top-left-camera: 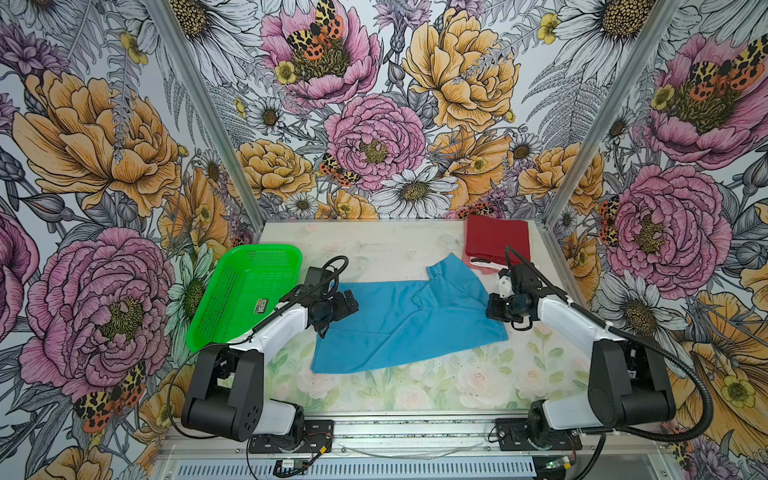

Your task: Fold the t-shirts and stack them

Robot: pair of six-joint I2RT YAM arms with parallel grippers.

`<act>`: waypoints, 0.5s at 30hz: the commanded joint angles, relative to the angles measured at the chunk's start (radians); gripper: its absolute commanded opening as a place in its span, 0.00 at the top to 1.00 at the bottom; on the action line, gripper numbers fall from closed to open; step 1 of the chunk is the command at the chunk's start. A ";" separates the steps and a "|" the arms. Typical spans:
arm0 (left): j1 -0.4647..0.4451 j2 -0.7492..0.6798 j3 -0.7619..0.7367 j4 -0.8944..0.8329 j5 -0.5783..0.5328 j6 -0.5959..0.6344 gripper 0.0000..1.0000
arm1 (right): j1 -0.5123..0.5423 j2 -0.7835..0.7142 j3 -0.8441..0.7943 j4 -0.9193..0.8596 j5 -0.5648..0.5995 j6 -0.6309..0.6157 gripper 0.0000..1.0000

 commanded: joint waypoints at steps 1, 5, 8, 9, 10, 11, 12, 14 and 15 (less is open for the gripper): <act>0.016 -0.031 -0.018 0.025 0.028 0.026 0.01 | 0.008 -0.127 -0.054 -0.064 0.012 0.064 0.96; 0.030 -0.045 -0.022 0.027 0.038 0.032 0.01 | 0.023 -0.290 -0.136 -0.112 0.032 0.136 0.96; 0.038 -0.051 -0.022 0.031 0.050 0.032 0.01 | 0.038 -0.381 -0.173 -0.126 0.032 0.223 0.98; 0.039 -0.054 -0.022 0.031 0.052 0.032 0.01 | 0.046 -0.414 -0.192 -0.129 0.040 0.250 0.98; 0.038 -0.058 -0.022 0.030 0.054 0.032 0.01 | 0.059 -0.448 -0.213 -0.133 0.057 0.276 0.98; 0.039 -0.062 -0.023 0.032 0.055 0.033 0.01 | 0.067 -0.474 -0.231 -0.136 0.072 0.294 0.98; 0.038 -0.066 -0.026 0.034 0.056 0.033 0.01 | 0.072 -0.500 -0.250 -0.139 0.092 0.312 0.98; 0.039 -0.068 -0.031 0.040 0.057 0.030 0.01 | 0.072 -0.528 -0.281 -0.148 0.136 0.345 0.98; 0.038 -0.067 -0.032 0.040 0.059 0.029 0.01 | 0.073 -0.543 -0.290 -0.150 0.158 0.360 0.98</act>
